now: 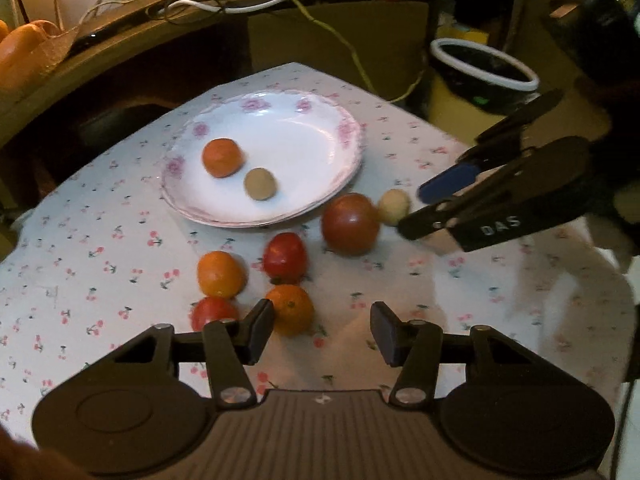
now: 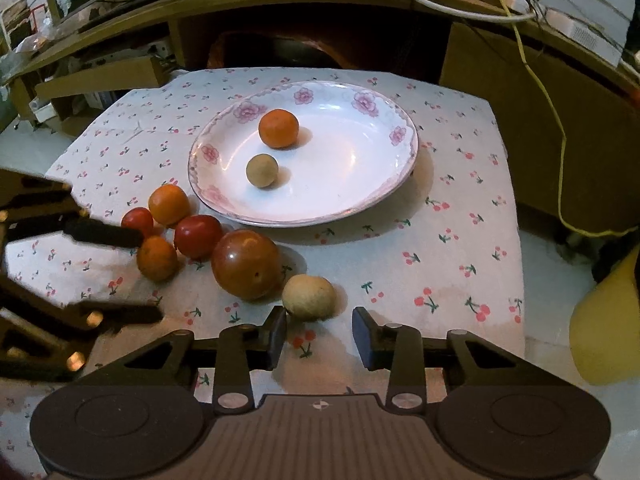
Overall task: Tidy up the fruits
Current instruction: 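Grasp the pale yellow fruit with the right tool while the left tool grasps a tangerine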
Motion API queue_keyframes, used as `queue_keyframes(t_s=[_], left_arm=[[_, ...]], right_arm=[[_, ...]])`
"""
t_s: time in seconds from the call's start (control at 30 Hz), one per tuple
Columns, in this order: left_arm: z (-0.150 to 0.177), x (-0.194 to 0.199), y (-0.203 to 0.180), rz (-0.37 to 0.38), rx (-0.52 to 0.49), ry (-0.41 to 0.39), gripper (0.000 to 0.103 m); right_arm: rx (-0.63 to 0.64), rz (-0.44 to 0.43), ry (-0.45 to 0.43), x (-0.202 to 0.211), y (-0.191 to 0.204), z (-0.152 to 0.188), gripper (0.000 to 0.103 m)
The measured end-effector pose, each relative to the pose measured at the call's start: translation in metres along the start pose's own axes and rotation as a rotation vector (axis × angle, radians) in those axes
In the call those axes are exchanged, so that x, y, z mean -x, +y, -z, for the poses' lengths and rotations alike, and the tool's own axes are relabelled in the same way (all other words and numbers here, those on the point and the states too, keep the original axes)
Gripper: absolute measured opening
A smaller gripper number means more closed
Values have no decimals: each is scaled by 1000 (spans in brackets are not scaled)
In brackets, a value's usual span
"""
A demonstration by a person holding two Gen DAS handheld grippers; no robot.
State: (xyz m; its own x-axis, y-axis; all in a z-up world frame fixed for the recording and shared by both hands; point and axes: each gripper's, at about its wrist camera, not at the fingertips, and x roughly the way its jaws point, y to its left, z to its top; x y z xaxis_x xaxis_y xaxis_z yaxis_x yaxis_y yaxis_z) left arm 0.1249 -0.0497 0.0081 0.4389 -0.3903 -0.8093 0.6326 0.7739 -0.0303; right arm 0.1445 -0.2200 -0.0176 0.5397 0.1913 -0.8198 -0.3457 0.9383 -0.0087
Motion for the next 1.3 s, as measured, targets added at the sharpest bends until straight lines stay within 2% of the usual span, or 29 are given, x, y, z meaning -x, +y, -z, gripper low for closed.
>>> queue_keyframes(t_s=[0.1,0.27,0.43,0.53,0.6,0.67,0.7,0.73,1.0,1.27,1.3], left_arm=[[0,3,3,-37,-2,-18,57],[1,-16,4,-93,-10,12,58],[2,-23,-1,-88,-26,15,57],[2,-22,1,-94,-12,10,48],[1,-21,2,-79,8,11,36],[0,-18,1,-74,8,8,36],[1,-17,0,-77,1,8,36],[1,-17,0,-76,-1,8,36],[3,-9,0,-50,-2,-2,36],[7,-16,-2,-72,-26,20,37],[7,-16,-3,-75,-31,19,38]], right_arm=[[-4,-11,3,3,-1,1,37],[-1,-3,-5,-1,-2,-2,38],[28,6,-21,-5,3,-3,38],[45,16,-26,-7,5,-3,39],[41,15,-31,-8,4,-3,39],[27,12,-32,-7,2,-4,36],[22,9,-29,-7,1,-4,29],[21,4,-24,-6,1,-4,28],[43,-33,-5,10,9,-1,28],[72,-29,26,1,13,3,29],[70,-29,25,2,13,3,32]])
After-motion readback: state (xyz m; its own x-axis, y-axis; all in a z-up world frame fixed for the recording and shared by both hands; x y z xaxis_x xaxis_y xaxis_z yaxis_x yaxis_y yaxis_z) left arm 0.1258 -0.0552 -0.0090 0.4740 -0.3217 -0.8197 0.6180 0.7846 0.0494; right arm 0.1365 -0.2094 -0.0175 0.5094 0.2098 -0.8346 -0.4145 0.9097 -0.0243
